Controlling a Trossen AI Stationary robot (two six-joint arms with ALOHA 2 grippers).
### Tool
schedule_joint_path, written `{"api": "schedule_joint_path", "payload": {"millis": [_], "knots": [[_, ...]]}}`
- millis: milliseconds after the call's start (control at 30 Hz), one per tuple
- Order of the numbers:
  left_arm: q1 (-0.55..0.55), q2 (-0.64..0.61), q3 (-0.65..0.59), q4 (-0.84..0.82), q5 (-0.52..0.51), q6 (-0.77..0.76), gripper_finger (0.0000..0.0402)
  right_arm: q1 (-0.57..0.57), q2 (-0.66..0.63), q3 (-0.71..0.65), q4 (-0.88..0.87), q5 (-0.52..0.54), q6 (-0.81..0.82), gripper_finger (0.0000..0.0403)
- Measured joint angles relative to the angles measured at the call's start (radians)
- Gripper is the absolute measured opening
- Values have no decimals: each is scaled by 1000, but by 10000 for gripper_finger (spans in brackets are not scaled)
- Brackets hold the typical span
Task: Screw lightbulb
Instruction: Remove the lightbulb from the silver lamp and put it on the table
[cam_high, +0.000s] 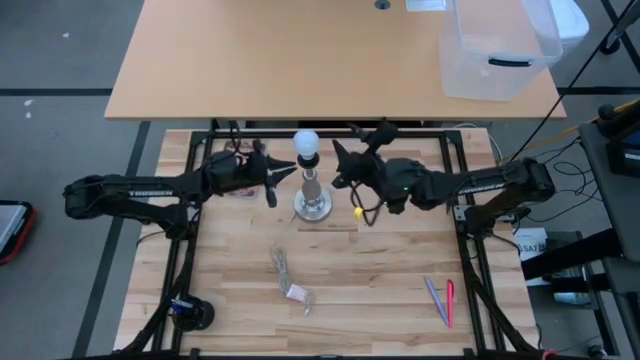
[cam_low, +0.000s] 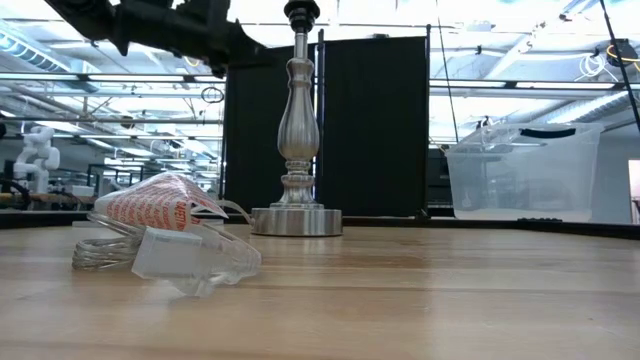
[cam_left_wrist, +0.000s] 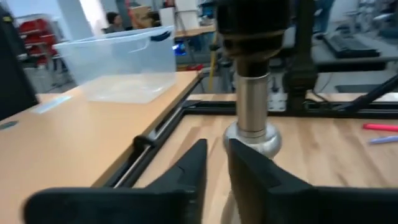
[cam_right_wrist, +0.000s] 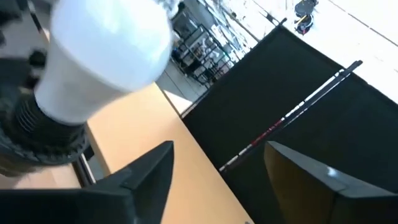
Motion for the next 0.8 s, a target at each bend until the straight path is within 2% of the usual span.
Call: {"api": "schedule_joint_path", "payload": {"millis": [67, 133, 300, 367, 500, 700, 800], "knots": [[6, 0, 0, 16, 31, 0, 95, 19, -30, 0, -12, -5, 21, 264], [7, 0, 0, 26, 59, 0, 125, 36, -65, 0, -45, -55, 74, 273], [6, 0, 0, 61, 105, 0, 191, 47, -140, 0, -172, -327, 289, 278], [6, 0, 0, 82, 105, 0, 209, 33, -149, 0, -180, -364, 326, 278], [9, 26, 0, 125, 129, 0, 225, 3, -144, 0, -178, -366, 339, 278], [13, 134, 0, 207, 150, -22, 227, -21, -134, 0, -168, -436, 380, 278], [23, 174, 0, 302, 152, -36, 227, -25, -134, 0, -164, -441, 389, 278]]}}
